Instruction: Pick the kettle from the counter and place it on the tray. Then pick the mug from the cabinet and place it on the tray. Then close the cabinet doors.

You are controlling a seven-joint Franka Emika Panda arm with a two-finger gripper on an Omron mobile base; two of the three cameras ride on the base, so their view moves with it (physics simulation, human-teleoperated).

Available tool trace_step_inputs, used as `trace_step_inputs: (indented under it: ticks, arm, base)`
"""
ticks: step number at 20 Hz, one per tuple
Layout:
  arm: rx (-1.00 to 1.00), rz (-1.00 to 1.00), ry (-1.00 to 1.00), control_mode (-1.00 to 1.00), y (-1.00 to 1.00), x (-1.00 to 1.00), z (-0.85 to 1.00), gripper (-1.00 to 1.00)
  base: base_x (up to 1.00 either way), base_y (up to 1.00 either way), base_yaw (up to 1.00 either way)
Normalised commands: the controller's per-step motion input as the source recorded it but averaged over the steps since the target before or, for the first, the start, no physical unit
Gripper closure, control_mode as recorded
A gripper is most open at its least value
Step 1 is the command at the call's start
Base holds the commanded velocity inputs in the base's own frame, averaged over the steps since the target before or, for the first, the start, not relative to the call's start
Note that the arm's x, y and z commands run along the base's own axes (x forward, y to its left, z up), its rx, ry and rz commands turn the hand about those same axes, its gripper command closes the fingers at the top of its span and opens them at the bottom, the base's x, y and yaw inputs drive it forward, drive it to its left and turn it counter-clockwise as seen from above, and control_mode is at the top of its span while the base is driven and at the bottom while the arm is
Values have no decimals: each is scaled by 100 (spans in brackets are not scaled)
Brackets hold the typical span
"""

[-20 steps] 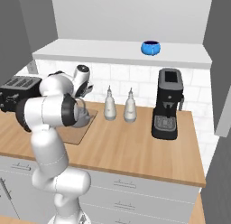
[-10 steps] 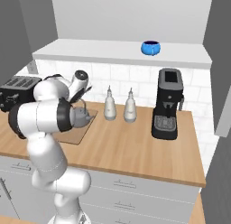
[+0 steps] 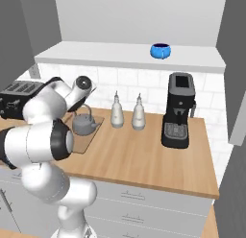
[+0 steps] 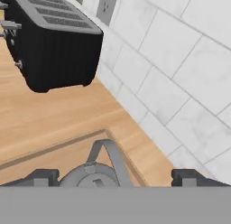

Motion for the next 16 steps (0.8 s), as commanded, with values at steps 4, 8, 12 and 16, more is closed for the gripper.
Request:
trace_step_inputs:
  ticks: [4, 8, 12, 16]
  arm:
    - [8, -7, -10, -100, -15, -59, 38, -100]
    - [10, -18, 0, -100, -19, -52, 50, -100]
    - [10, -22, 0, -100, -33, -47, 66, -100]
    - [10, -23, 1, -100, -40, -38, 82, -100]
  base:
    - [0, 0, 0]
    - [0, 0, 0]
    - [0, 0, 0]
    - [0, 0, 0]
